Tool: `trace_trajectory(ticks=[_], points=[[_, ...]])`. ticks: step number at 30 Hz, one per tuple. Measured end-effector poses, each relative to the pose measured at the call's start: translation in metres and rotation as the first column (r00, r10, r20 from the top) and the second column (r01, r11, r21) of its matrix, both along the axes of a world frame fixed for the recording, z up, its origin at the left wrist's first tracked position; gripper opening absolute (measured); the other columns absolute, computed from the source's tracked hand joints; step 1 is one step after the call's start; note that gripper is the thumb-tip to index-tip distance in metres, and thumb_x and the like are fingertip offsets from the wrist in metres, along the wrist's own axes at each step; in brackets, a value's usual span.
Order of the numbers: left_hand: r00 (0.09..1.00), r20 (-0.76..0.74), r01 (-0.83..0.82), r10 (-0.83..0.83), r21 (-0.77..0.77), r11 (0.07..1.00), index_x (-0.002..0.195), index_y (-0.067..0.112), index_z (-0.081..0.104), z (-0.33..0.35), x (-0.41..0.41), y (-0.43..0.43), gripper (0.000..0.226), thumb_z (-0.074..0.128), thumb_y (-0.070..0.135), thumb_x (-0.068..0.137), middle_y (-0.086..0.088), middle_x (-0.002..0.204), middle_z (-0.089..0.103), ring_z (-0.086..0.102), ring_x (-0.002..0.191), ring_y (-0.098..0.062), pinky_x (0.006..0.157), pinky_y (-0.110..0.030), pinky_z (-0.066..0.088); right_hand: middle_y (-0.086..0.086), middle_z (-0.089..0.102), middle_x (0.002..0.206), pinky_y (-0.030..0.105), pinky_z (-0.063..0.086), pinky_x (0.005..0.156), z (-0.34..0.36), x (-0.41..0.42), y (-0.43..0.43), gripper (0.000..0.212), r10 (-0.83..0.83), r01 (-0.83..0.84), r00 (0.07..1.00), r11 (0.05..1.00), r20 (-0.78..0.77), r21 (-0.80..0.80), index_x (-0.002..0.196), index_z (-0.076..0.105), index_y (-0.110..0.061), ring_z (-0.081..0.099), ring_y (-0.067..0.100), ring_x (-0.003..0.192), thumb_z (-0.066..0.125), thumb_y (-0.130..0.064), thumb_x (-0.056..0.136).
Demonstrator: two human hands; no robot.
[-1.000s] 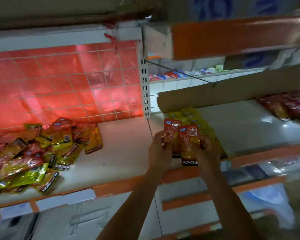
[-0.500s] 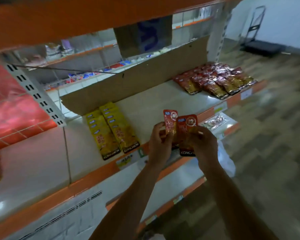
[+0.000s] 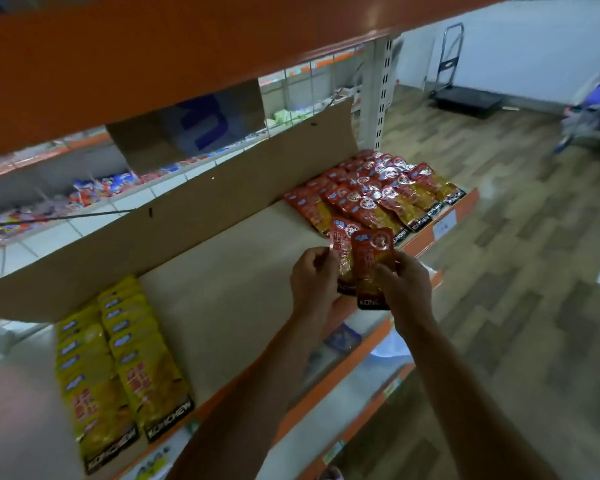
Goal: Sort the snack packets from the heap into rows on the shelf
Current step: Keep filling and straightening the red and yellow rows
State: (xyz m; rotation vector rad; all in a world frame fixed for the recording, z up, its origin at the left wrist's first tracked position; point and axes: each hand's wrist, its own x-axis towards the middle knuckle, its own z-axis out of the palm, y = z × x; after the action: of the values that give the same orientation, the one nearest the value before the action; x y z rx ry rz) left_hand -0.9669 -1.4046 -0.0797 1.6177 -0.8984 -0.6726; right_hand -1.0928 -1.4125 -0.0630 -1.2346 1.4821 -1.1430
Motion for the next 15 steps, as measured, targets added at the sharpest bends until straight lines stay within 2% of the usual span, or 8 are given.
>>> trace_trajectory(ticks=[3,8,11,13,15], points=[[0.999,-0.034,-0.002,0.004,0.036,0.999,0.095,0.013,0.07,0.0,-0.001,-0.024,0.02,0.062,0.029,0.087,0.001,0.088,0.07,0.063,0.081,-0.015,0.073,-0.033,0.052,0.01,0.067,0.089,0.032,0.05,0.066,-0.001,-0.001,-0.028,0.018,-0.012,0.012,1.0,1.0,0.005,-0.001,0.1,0.066,-0.007,0.061,0.023,0.075,0.058,-0.006,0.084],[0.996,-0.073,-0.041,0.047,0.071,0.997,0.09,0.015,0.069,-0.005,0.003,-0.051,0.015,0.065,0.028,0.086,0.0,0.082,0.067,0.057,0.072,-0.01,0.066,-0.028,0.048,0.013,0.067,0.097,0.045,0.055,0.073,-0.004,0.005,-0.063,0.017,0.025,-0.026,0.998,1.0,0.058,0.009,0.098,0.059,-0.017,0.064,0.025,0.08,0.059,-0.007,0.085],[0.993,-0.023,-0.116,0.118,0.087,0.989,0.092,0.016,0.07,-0.009,0.003,-0.064,0.015,0.066,0.029,0.087,0.0,0.091,0.069,0.059,0.079,-0.009,0.066,-0.023,0.048,0.01,0.065,0.103,0.051,0.055,0.081,-0.005,0.003,-0.085,0.028,0.052,-0.054,0.996,0.998,0.078,0.023,0.114,0.056,-0.015,0.065,0.027,0.09,0.061,-0.012,0.087],[0.984,0.021,-0.18,0.179,0.115,0.977,0.094,0.019,0.069,-0.01,0.002,-0.072,0.013,0.066,0.03,0.088,0.004,0.093,0.068,0.06,0.084,-0.008,0.064,-0.017,0.044,0.01,0.064,0.106,0.05,0.055,0.083,-0.003,-0.001,-0.099,0.031,0.093,-0.094,0.99,0.995,0.102,0.013,0.119,0.054,-0.013,0.065,0.027,0.094,0.061,-0.014,0.088],[0.971,0.061,-0.238,0.231,0.157,0.959,0.099,0.018,0.07,-0.011,0.001,-0.08,0.017,0.066,0.031,0.088,0.004,0.096,0.067,0.06,0.089,-0.01,0.069,-0.019,0.046,0.011,0.063,0.106,0.045,0.055,0.081,0.0,-0.006,-0.116,0.027,0.131,-0.128,0.988,0.991,0.082,-0.031,0.114,0.055,-0.016,0.063,0.026,0.093,0.062,-0.015,0.088]])
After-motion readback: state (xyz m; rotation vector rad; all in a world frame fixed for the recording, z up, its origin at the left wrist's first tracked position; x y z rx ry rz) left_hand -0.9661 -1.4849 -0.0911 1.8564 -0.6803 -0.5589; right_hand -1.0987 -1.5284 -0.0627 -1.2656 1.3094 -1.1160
